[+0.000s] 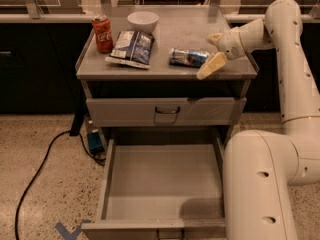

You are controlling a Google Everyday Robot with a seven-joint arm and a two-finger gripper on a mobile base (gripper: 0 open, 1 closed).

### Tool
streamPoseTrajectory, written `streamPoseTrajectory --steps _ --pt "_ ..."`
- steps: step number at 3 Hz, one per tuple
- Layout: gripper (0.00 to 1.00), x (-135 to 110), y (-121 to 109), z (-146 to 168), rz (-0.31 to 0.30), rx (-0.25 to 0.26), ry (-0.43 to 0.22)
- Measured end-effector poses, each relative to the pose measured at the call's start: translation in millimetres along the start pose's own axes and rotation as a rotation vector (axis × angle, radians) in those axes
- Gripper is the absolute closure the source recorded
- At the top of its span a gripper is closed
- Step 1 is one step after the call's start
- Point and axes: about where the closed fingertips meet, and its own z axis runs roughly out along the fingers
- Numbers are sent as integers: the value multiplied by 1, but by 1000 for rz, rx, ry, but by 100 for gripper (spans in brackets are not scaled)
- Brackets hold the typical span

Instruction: Pick redbull can from middle drawer and place on counter

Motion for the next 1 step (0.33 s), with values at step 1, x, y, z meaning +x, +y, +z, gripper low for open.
streamPoseTrajectory --steps 1 --pt "0 0 0 0 0 0 0"
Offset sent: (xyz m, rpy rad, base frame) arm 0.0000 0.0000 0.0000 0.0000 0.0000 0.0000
